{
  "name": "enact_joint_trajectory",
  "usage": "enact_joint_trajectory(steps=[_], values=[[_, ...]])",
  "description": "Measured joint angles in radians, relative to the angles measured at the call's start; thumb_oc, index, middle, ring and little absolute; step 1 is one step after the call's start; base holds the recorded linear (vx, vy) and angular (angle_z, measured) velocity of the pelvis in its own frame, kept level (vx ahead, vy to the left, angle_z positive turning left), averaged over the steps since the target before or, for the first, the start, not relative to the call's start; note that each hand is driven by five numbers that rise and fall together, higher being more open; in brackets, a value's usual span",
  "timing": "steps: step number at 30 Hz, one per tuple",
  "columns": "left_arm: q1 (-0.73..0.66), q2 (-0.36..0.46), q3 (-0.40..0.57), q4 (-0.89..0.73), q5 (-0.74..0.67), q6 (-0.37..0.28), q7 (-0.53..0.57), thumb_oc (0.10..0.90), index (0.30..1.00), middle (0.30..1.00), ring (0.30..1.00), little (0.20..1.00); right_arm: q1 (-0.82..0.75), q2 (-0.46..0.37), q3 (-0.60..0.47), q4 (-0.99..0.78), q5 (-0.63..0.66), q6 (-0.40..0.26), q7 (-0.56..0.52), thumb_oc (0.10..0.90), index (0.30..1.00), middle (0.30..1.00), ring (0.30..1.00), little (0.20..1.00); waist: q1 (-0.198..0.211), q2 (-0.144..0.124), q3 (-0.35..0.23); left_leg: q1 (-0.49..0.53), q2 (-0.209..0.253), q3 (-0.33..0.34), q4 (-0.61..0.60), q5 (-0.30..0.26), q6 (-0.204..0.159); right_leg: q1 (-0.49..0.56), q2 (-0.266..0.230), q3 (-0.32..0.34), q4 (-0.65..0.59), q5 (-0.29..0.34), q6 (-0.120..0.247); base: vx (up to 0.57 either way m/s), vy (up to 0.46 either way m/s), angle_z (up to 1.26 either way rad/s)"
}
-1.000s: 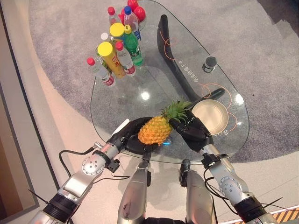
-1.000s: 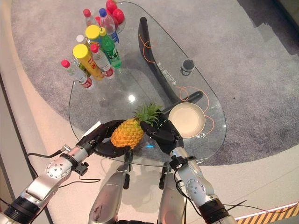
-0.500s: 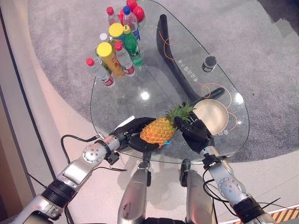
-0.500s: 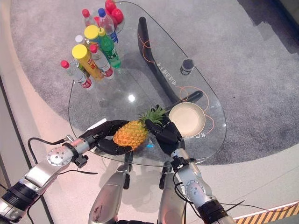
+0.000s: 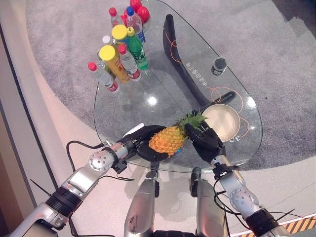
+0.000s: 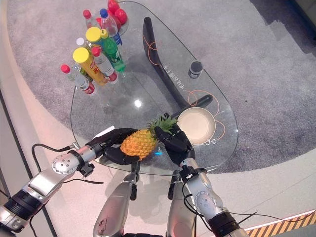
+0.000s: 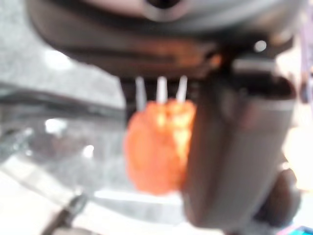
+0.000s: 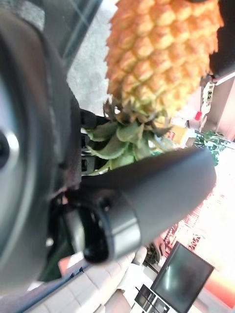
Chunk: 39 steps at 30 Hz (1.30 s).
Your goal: Pick up the fruit to the plate
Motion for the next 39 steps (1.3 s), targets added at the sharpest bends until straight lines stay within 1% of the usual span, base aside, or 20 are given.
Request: enact_joint_trajectory(steps=[4,15,28,29,30,34,39], values=[[-0.007,-0.001,-0.025,0.002,0.015,-0.002,-0.001,0.100,0.300,0.300,0.300,0.200,-0.012,-0.001,0.006,0.024,0.000,0.000,-0.024,0.100,0.300,0.300,0.300,0.200,0.000,0.000,0.000,-0.009,-0.001,0.000,0.000,0.000,0.000,-0.008,-0.001,0.000,0.000,0.001,0.002,0.00,0.000,0.00],[-0.011,-0.002,-0.027,-0.006,0.030,-0.018,-0.009,0.100,0.300,0.300,0.300,0.200,-0.016,0.000,0.005,0.027,0.021,-0.010,-0.042,0.100,0.300,0.300,0.300,0.200,0.005,0.000,0.000,-0.004,-0.002,-0.001,0.001,0.000,0.000,-0.002,-0.001,0.000,-0.001,0.002,0.004,0.00,0.000,0.00],[-0.008,-0.005,-0.027,-0.011,0.030,-0.019,-0.009,0.100,0.300,0.300,0.300,0.200,-0.016,0.021,0.005,0.029,0.022,-0.027,-0.056,0.100,0.300,0.300,0.300,0.200,0.008,0.000,0.000,0.004,-0.002,-0.001,0.001,0.001,0.001,0.005,-0.001,0.000,-0.003,0.003,0.005,0.00,0.000,0.00],[-0.007,-0.005,-0.027,-0.014,0.031,-0.016,-0.007,0.256,0.434,0.434,0.434,0.356,-0.016,0.021,0.005,0.029,0.023,-0.027,-0.056,0.100,0.300,0.300,0.300,0.200,0.008,0.000,0.000,0.007,-0.002,-0.001,0.000,0.001,0.001,0.008,-0.001,0.000,-0.004,0.003,0.005,0.00,0.000,0.00],[-0.007,-0.006,-0.028,-0.019,0.030,-0.010,-0.003,0.800,0.900,0.900,0.900,0.900,-0.016,0.021,0.005,0.030,0.024,-0.028,-0.056,0.100,0.300,0.300,0.300,0.200,0.009,0.000,0.000,0.010,-0.002,-0.001,0.000,0.001,0.001,0.012,-0.001,0.000,-0.005,0.003,0.005,0.00,0.000,0.00],[-0.005,-0.012,-0.028,-0.025,0.030,0.006,-0.001,0.800,0.900,0.900,0.900,0.900,-0.018,0.023,0.004,0.030,0.027,-0.030,-0.056,0.100,0.300,0.300,0.300,0.200,0.012,0.000,0.000,0.014,-0.002,0.000,-0.001,0.001,0.001,0.016,-0.001,0.000,-0.005,0.003,0.005,0.00,0.000,0.00],[0.000,-0.018,-0.066,-0.030,0.033,0.015,0.019,0.800,0.900,0.900,0.900,0.900,-0.049,0.026,0.027,0.030,0.021,-0.030,-0.056,0.100,0.300,0.300,0.300,0.200,0.012,0.001,0.000,0.014,-0.002,0.000,-0.001,0.001,0.001,0.016,-0.001,0.000,-0.005,0.004,0.005,0.00,0.000,0.00]])
